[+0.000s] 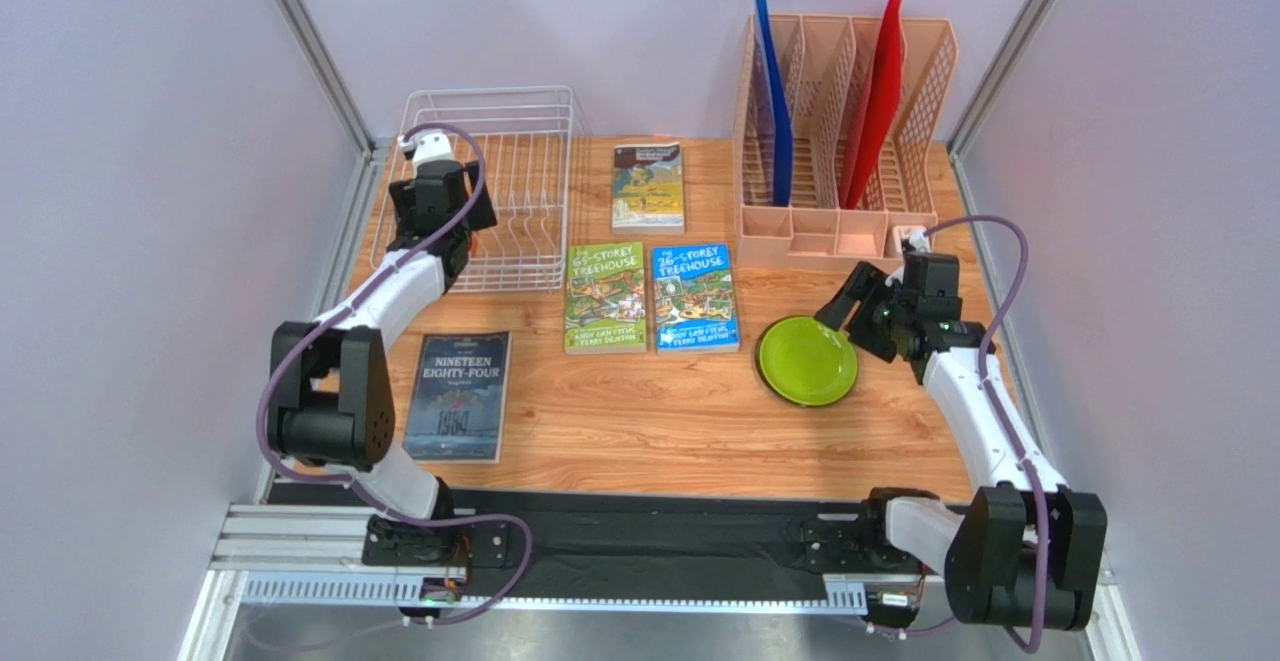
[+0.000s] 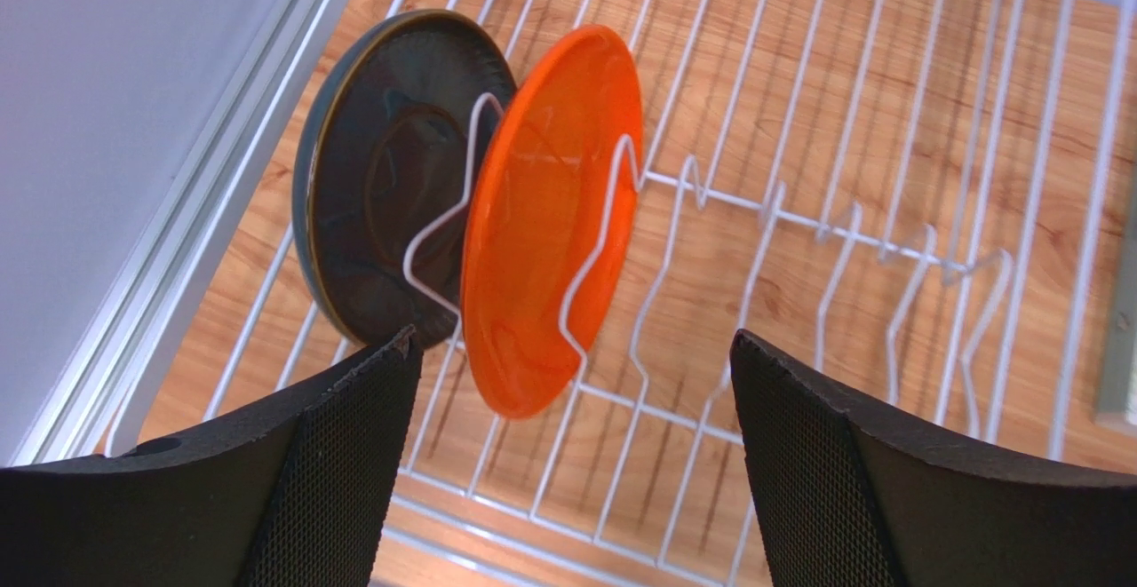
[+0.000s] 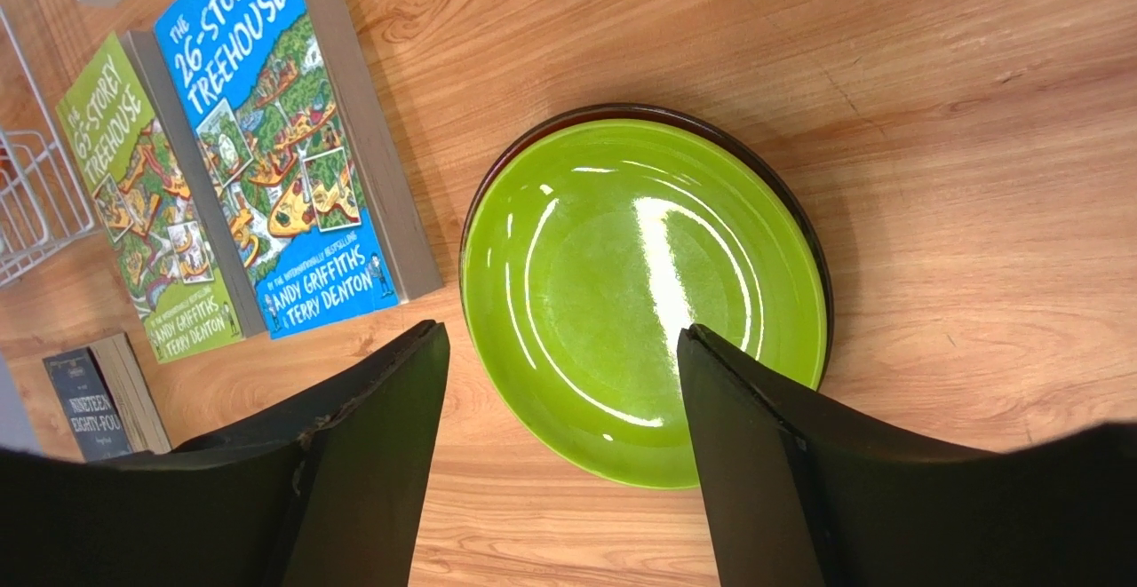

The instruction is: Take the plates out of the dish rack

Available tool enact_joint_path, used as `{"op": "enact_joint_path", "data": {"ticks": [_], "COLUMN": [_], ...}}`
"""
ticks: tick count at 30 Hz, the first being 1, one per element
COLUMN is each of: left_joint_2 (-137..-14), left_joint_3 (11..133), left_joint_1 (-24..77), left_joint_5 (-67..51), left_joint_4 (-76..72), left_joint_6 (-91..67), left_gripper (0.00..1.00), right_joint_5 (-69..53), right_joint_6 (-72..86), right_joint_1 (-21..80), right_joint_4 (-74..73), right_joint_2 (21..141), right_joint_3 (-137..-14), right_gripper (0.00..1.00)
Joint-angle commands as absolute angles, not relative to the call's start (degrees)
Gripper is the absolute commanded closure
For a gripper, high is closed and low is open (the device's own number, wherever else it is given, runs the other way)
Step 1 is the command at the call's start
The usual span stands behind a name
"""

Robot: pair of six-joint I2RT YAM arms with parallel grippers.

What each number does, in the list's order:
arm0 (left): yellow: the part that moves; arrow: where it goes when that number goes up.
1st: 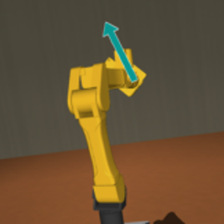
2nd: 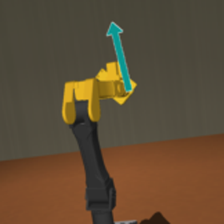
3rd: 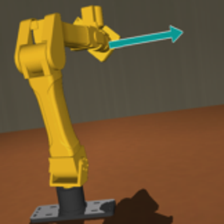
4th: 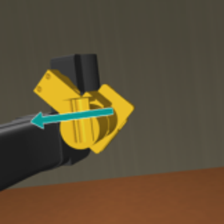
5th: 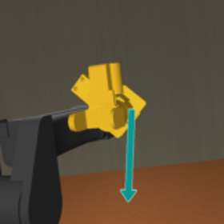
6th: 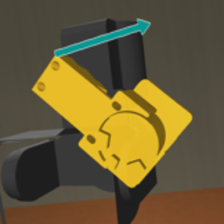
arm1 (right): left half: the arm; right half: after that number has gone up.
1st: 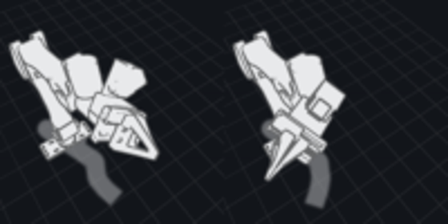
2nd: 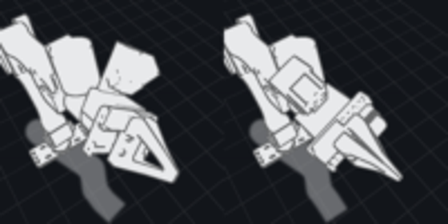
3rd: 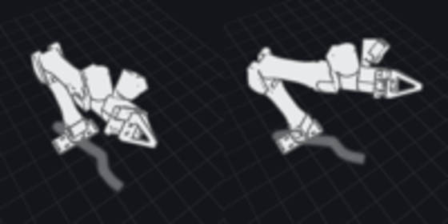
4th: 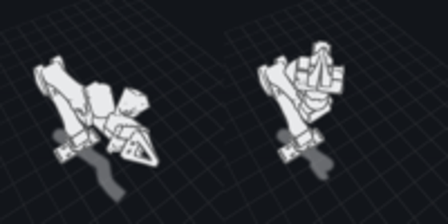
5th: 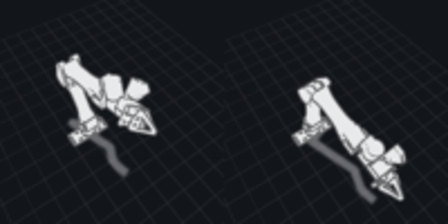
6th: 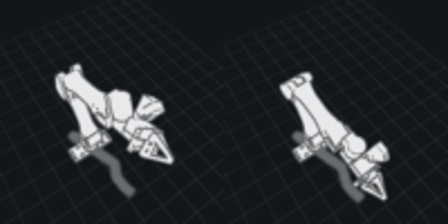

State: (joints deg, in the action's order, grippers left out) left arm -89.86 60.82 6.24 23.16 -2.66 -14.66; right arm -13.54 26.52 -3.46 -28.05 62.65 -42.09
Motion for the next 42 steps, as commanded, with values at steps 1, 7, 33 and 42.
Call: {"op": "enact_joint_path", "data": {"ticks": [1, 7, 33, 42], "left_joint_2": [-94.3, -97.8, -100.6, -92.9], "left_joint_3": [64.9, 64.7, 64.7, 64.1], "left_joint_1": [3.8, 2.6, 1.1, 2.0], "left_joint_5": [23.5, 25.2, 19.2, 23.9], "left_joint_4": [-9.0, -13.9, -9.8, -8.0], "left_joint_6": [-13.0, -12.4, -16.0, -7.9], "left_gripper": [0.1, 0.12, 1.0, 1.0], "right_joint_5": [-15.3, -15.9, -17.4, -17.8], "right_joint_6": [25.1, 24.7, 24.5, 24.5], "right_joint_1": [-3.2, -3.2, -3.1, -3.0], "right_joint_4": [-24.5, -23.3, -23.1, -23.3], "right_joint_2": [65.4, 69.6, 71.8, 71.1], "right_joint_3": [-45.3, -46.6, -46.4, -46.3], "right_gripper": [0.33, 0.35, 0.36, 0.36]}}
